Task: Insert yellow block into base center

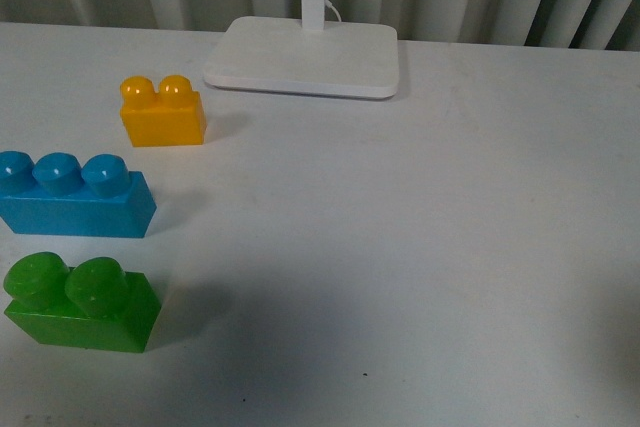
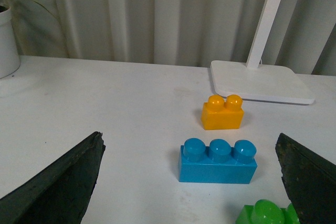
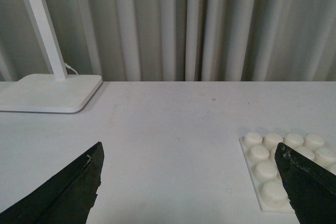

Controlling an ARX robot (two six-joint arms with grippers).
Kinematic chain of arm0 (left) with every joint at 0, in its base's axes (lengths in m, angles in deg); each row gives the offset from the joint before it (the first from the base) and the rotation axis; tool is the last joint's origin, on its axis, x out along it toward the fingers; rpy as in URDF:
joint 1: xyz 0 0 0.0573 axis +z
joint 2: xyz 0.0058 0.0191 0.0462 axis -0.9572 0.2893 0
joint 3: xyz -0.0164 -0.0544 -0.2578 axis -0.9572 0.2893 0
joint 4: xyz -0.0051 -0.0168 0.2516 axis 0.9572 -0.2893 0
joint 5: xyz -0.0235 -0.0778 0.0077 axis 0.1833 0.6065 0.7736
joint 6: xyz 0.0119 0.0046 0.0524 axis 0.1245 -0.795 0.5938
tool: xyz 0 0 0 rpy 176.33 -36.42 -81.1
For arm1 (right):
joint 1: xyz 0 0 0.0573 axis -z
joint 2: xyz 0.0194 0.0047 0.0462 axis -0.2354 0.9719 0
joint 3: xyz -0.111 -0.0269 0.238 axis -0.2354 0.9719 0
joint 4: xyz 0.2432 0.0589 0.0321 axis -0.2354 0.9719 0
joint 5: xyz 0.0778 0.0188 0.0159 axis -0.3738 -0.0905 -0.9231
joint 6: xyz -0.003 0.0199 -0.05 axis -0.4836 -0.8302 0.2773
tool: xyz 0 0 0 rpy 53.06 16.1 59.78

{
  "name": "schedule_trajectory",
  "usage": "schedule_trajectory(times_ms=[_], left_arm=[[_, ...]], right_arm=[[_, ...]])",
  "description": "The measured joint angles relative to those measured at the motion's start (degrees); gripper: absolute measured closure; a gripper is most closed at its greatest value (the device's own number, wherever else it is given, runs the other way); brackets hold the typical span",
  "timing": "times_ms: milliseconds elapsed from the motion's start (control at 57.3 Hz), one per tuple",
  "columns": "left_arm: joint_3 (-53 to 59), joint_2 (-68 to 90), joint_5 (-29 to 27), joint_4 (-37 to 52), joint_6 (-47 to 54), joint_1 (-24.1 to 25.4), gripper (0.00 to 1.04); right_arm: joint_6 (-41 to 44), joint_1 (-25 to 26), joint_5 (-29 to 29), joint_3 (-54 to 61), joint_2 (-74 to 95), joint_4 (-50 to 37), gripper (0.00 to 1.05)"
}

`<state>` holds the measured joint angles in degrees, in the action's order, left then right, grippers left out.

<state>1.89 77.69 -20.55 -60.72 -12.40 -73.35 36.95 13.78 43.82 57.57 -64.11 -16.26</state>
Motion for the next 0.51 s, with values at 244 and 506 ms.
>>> schedule_trajectory(times_ms=[244,506], left_arm=[[0.0,0.0,0.0,0.0,0.0,0.0,0.06],[0.0,0.0,0.0,0.0,0.0,0.0,0.06]], right_arm=[[0.0,0.0,0.0,0.0,0.0,0.0,0.09],[0.0,0.0,0.0,0.0,0.0,0.0,0.09]])
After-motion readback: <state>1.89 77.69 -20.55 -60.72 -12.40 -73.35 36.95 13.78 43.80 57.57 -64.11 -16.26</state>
